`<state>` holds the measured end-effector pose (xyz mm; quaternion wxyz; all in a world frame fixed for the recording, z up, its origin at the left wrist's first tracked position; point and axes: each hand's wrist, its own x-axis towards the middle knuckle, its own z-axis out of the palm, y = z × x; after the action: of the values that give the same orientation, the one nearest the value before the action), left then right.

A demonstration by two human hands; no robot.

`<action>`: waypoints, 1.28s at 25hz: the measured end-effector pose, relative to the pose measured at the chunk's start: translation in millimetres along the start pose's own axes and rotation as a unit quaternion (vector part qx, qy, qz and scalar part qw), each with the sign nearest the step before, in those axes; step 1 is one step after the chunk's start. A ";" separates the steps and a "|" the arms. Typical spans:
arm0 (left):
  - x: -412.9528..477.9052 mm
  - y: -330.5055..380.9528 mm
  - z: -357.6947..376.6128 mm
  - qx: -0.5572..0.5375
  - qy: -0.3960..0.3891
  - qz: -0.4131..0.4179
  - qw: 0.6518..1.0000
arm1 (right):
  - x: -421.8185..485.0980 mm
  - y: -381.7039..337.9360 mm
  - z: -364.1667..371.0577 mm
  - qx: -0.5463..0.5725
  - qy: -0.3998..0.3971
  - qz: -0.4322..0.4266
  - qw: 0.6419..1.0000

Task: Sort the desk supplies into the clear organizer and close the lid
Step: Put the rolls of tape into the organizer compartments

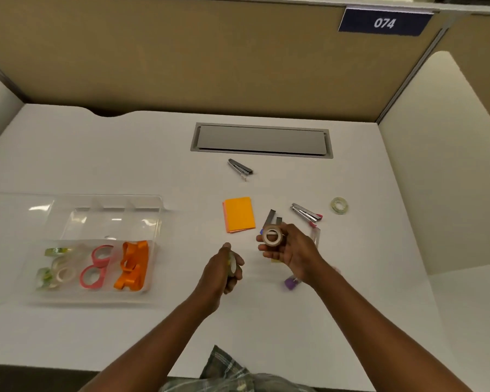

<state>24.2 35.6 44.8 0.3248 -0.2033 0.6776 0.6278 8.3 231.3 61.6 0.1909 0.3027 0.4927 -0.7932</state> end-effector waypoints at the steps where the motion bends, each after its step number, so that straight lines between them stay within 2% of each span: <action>1: -3.6 -0.6 -16.4 -0.033 0.007 -0.010 0.999 | -0.5 5.9 18.0 -0.006 -0.015 0.003 1.000; 4: -12.1 -3.2 -68.9 -0.101 0.023 -0.021 0.994 | 2.5 23.0 73.0 -0.049 -0.038 0.014 0.998; 8: -20.8 -7.4 -141.4 -0.155 0.049 0.016 0.987 | 13.9 51.3 144.5 -0.115 -0.071 0.025 0.990; 12: -30.0 -16.4 -213.6 -0.145 0.093 0.055 0.983 | 27.4 77.6 214.9 -0.180 -0.103 0.034 0.978; 14: -34.3 -22.6 -250.9 -0.083 0.141 0.066 0.984 | 33.5 90.2 252.0 -0.206 -0.129 0.050 0.969; 16: -36.8 -30.4 -285.2 0.033 0.219 0.087 0.971 | 37.6 101.8 286.6 -0.243 -0.150 0.057 0.957; 19: -38.7 -44.8 -330.5 0.185 0.324 0.144 0.917 | 42.5 118.7 337.3 -0.300 -0.174 0.048 0.937; 21: -36.6 -50.6 -352.7 0.266 0.364 0.175 0.875 | 48.2 128.0 365.5 -0.336 -0.189 0.027 0.922; 23: -32.6 -51.9 -369.4 0.314 0.377 0.183 0.852 | 55.0 134.5 390.9 -0.358 -0.198 0.010 0.912; 26: -25.7 -51.7 -380.2 0.343 0.376 0.199 0.838 | 64.6 140.8 416.5 -0.405 -0.194 -0.006 0.894; 32: -19.1 -62.1 -378.1 0.419 0.374 0.199 0.803 | 72.0 147.5 413.2 -0.528 -0.186 -0.106 0.822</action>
<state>10.2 -346.5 13.7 -0.0322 -0.1269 0.9691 0.2090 -77.3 -204.9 52.2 0.3241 -0.0518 0.8206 -0.4679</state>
